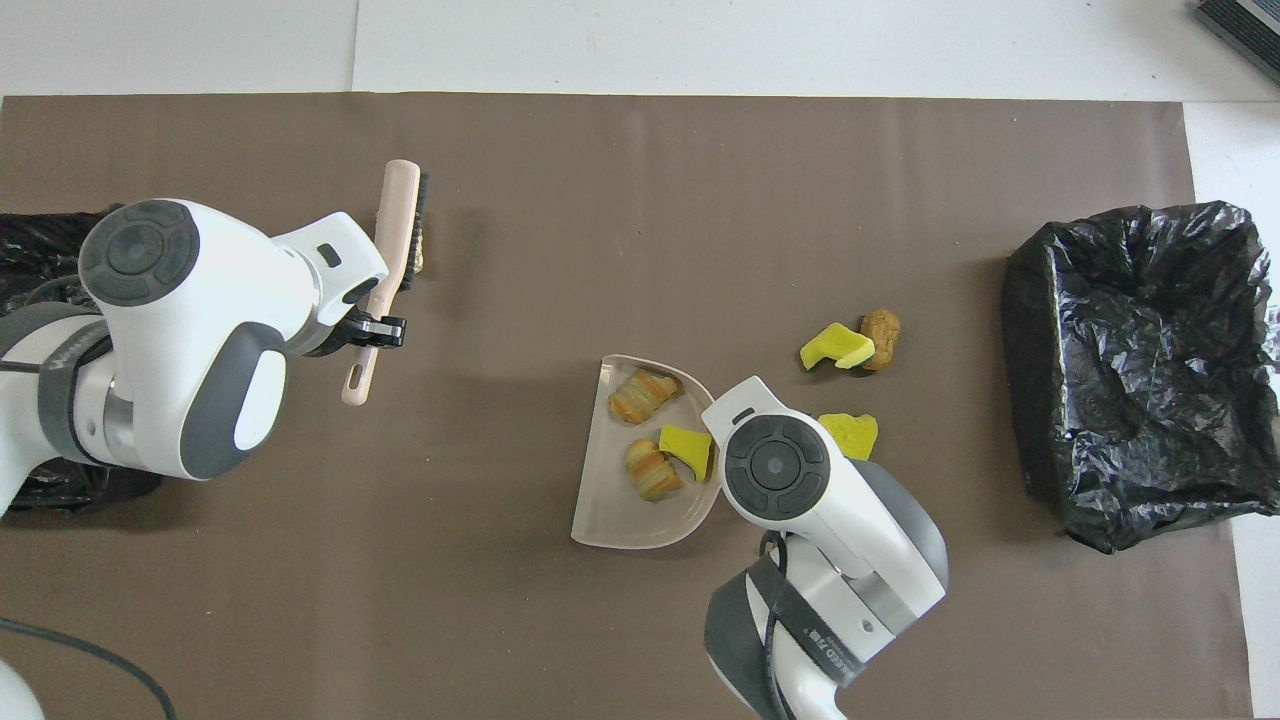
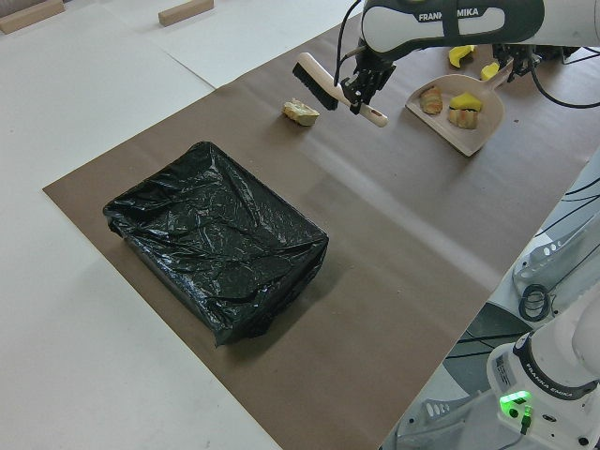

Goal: Sweep and dump trash in bin
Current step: 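Move the brush with the left gripper to the far bread scrap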

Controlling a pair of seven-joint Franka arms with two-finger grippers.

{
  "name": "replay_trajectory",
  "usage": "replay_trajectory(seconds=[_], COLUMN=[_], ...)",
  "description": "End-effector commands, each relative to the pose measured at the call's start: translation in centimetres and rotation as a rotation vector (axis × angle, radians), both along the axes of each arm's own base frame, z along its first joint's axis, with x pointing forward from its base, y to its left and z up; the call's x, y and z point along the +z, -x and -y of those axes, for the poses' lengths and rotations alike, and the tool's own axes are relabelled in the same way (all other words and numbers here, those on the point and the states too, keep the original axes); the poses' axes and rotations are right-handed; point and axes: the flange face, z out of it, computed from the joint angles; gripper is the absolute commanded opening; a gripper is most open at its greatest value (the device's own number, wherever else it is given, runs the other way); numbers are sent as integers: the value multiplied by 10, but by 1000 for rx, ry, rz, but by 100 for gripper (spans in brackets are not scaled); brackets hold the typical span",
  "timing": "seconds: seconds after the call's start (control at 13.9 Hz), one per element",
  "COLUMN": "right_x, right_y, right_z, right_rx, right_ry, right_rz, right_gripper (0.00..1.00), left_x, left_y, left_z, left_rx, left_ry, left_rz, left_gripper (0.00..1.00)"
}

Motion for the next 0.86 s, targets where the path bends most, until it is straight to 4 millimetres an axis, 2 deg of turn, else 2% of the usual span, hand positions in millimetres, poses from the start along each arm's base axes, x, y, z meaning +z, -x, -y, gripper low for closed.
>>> replay_trajectory(seconds=[0.0, 0.14, 0.36, 0.43, 0.58, 0.79], right_x=[-5, -5, -5, -5, -5, -5], right_y=[1, 1, 1, 1, 1, 1], right_z=[-4, -4, -4, -4, -4, -4], right_rx=[-10, -11, -11, -11, -12, -12], right_ry=[-16, -18, -18, -17, -18, -18], right_rz=[5, 6, 6, 7, 6, 6], right_gripper=[0, 0, 0, 0, 0, 0], left_x=[3, -14, -23, -33, -30, -37], left_y=[-38, -49, -58, -61, -67, -67], left_z=[-32, -43, -77, -78, -81, -79], left_rx=[-113, -167, -248, -263, -272, -275], left_ry=[-61, -64, -110, -123, -140, -135], left_rz=[5, -10, -21, -25, -19, -28], left_gripper=[0, 0, 0, 0, 0, 0])
